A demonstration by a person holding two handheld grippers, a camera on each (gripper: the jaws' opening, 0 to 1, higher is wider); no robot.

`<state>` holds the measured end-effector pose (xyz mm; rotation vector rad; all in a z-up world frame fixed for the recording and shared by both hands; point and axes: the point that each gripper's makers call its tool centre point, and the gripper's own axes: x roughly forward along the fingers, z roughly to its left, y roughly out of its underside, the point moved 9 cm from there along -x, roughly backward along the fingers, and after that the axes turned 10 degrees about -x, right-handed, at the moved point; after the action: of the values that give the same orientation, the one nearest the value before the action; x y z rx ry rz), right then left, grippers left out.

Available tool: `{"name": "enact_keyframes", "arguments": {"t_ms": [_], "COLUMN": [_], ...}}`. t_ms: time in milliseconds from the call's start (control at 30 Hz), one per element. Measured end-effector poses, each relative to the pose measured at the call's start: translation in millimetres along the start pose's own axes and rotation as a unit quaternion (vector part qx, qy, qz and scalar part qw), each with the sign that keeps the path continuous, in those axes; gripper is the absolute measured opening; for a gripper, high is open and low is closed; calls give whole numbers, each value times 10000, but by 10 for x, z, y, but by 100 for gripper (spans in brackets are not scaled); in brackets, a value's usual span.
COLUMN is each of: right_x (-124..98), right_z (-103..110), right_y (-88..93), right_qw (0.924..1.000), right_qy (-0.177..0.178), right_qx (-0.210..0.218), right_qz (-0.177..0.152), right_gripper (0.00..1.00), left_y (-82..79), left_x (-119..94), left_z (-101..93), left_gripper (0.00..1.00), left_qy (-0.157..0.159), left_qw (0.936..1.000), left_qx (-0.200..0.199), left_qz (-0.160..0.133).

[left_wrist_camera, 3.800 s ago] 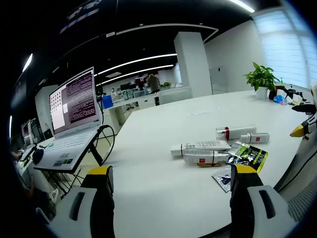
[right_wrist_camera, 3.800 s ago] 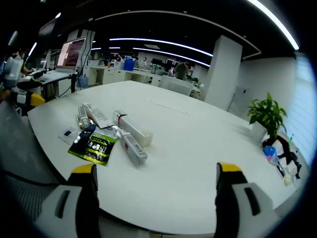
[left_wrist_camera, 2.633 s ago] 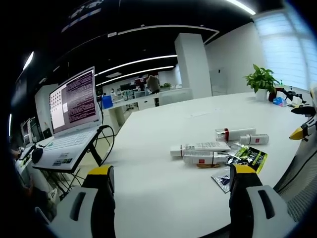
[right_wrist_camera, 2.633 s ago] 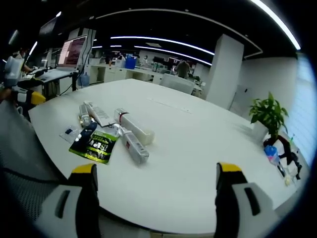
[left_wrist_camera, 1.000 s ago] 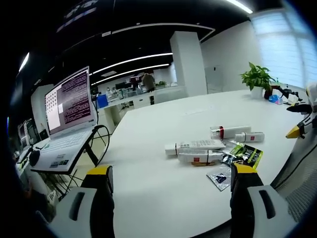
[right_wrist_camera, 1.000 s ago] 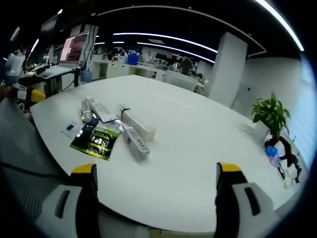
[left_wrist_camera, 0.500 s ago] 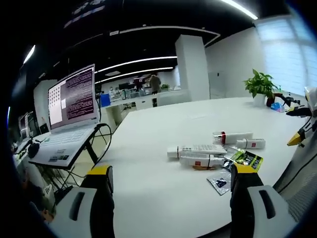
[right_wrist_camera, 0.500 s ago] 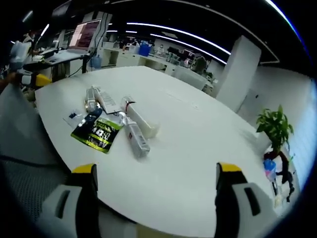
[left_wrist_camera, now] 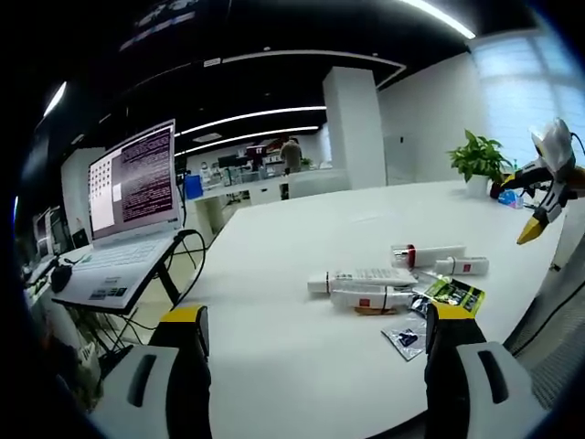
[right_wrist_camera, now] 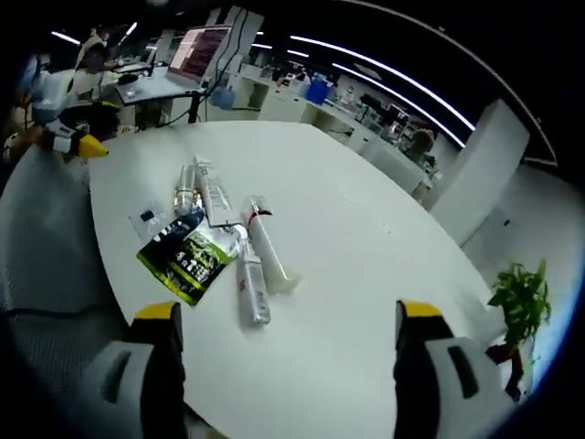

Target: Arrange the skincare products in the storage area until every visible bottle or jar stands upright without overlapping.

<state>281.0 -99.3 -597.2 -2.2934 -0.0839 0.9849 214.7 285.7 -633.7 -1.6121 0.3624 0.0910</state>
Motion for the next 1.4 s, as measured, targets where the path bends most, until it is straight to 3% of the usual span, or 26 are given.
{"name": "enact_keyframes", "arguments": {"t_ms": [267, 500, 733, 1033, 1133, 1400], "right_x": [230, 444, 702, 1002, 1116, 1409], "right_z": [-115, -216, -295, -365, -369, -323], "right_y": [-154, -199, -227, -349, -396, -426], "right_qw": [9976, 9929, 9876, 9750, 9667, 9560], "right_qy": [-582, -962, -1408, -1990, -2277, -2611], "right_qx": [-377, -637, -581, -793, -910, -880], "right_qz": [69, 286, 383, 584, 734, 1012], "right_gripper": [92, 73, 57, 37, 30, 33], "left_y": [10, 26, 32, 27, 31, 45], "left_x": [0, 4, 6, 0, 3, 13], "left_z": [10, 4, 0, 17, 19, 13], "left_gripper": [97, 97, 97, 97, 97, 97], "left_qy": [-3, 52, 60, -59, -79, -56], "left_qw": [10000, 10000, 9999, 9999, 9998, 9996], "left_qx": [-7, -14, 13, 9, 5, 14], "left_qz": [-4, 79, 147, 150, 185, 279]}}
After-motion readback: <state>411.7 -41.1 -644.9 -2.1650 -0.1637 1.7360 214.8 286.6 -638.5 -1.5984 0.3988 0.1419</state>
